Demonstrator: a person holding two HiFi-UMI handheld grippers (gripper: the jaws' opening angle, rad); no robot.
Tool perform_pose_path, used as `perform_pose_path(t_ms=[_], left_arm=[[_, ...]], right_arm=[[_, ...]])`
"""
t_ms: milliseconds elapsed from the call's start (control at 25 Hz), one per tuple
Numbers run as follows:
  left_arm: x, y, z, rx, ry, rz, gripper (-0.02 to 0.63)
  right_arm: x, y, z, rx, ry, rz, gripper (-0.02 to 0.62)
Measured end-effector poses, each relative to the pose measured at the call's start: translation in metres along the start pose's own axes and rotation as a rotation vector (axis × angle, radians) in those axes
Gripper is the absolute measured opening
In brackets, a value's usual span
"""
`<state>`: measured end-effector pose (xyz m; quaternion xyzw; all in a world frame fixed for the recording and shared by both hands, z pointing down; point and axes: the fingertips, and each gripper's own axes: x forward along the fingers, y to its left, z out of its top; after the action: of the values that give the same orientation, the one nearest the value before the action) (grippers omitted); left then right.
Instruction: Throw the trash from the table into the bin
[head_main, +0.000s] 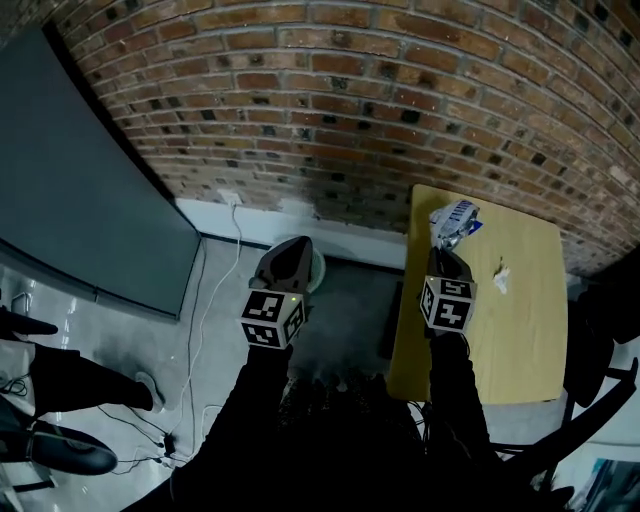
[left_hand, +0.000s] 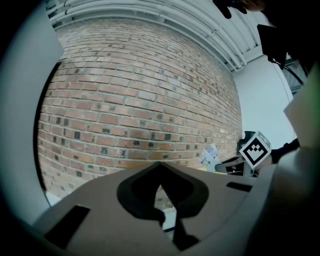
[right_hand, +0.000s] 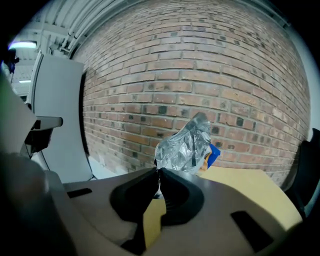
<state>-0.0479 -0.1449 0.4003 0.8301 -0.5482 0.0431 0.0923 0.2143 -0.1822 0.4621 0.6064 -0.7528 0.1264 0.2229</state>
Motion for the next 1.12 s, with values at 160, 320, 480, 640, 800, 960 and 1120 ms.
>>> perform_pose_path(t_ms=[160, 320, 480, 640, 800, 960, 1120], left_arm=[[-0.024, 0.041, 0.003, -0.003, -0.009, 0.03, 0.006], [-0.046, 0.077, 0.002, -0.01, -0.009, 0.044, 0.006], [-0.069, 0.108, 0.0, -0.009, -0.012, 0.061, 0.006], [-0.089, 0.136, -0.002, -0.004, -0.014, 0.084, 0.006], [-0.103, 0.155, -0.006, -0.01, -0.016, 0.1, 0.006], [-0.109, 0.163, -0.008, -0.008, -0.012, 0.099, 0.006], [-0.117, 0.174, -0.009, 0.002, -0.013, 0.107, 0.006]], right_arm=[[0.009, 0.053, 0.013, -0.007, -0.008, 0.048, 0.025], [0.015, 0.103, 0.021, -0.009, -0.015, 0.078, 0.025], [0.02, 0.15, 0.026, -0.018, -0.021, 0.115, 0.025], [0.025, 0.192, 0.03, -0.031, -0.03, 0.152, 0.025], [0.024, 0.23, 0.037, -0.04, -0.056, 0.196, 0.025], [0.026, 0.26, 0.044, -0.066, -0.066, 0.237, 0.025], [0.028, 0.282, 0.049, -0.083, -0.071, 0.261, 0.025]])
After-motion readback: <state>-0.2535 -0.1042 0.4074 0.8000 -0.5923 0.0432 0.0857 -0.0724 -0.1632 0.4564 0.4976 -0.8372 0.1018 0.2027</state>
